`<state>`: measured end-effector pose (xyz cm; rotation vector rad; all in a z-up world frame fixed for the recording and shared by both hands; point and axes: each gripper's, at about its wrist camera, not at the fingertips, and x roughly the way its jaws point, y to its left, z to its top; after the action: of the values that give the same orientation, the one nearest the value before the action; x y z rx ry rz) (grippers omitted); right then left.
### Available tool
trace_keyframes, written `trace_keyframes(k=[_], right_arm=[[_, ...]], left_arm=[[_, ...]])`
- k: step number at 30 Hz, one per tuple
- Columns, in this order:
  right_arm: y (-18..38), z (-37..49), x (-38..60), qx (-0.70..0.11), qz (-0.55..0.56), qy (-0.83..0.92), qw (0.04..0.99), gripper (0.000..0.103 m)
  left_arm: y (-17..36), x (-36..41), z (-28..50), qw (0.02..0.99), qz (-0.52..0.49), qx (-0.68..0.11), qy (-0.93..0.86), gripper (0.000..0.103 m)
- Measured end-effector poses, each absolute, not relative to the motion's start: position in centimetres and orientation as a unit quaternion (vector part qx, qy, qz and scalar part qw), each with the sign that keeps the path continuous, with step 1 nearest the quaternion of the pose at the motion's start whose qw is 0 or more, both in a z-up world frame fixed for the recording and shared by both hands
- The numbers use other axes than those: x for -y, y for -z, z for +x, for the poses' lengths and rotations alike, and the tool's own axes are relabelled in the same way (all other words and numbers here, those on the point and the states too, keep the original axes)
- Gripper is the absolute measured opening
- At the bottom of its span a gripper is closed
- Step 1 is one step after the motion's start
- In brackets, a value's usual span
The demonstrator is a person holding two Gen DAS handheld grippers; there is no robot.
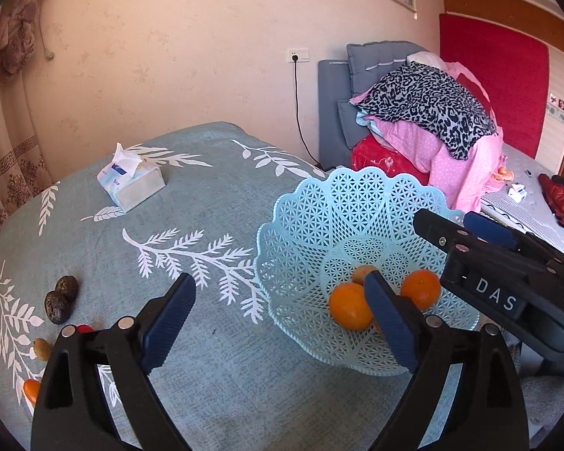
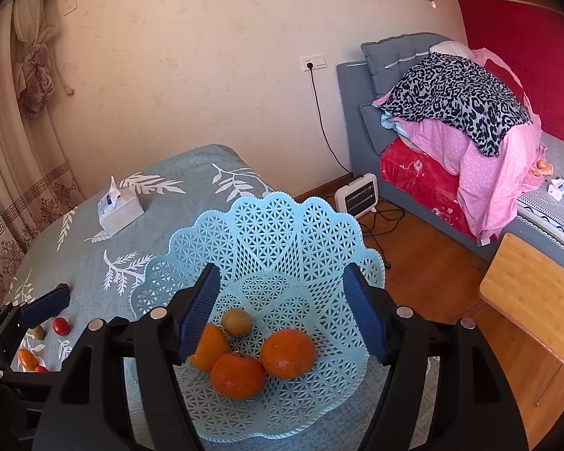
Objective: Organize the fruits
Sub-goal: 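Carry the kiwi and orange to the blue basket and release both, then withdraw both open tools from the basket toward the remaining fruits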
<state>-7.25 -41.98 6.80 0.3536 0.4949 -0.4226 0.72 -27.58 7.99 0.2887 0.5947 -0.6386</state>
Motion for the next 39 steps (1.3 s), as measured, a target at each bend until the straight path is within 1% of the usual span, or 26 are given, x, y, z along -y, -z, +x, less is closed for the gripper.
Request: trace_keyframes(k=[14, 24, 39], right_arm=[[-7.8, -7.4, 40.0, -0.221, 0.166, 0.174, 0.945, 0.071], [-7.7, -6.5, 36.8, -0.235, 0.14, 0.147, 0.95, 0.072], [-7.6, -5.6, 33.2, -0.251, 0.114, 0.114, 0.954, 0.072]], left_arm=[[-8.8, 24.0, -0.3, 0.919, 0.145, -0.261, 0.259, 0.093], [-9.2, 20.5, -0.4, 0.933, 0.135, -0.25, 0.222, 0.093], [-9.1, 16.6, -0.7, 0.94, 0.114, -0.256, 0.193, 0.093]])
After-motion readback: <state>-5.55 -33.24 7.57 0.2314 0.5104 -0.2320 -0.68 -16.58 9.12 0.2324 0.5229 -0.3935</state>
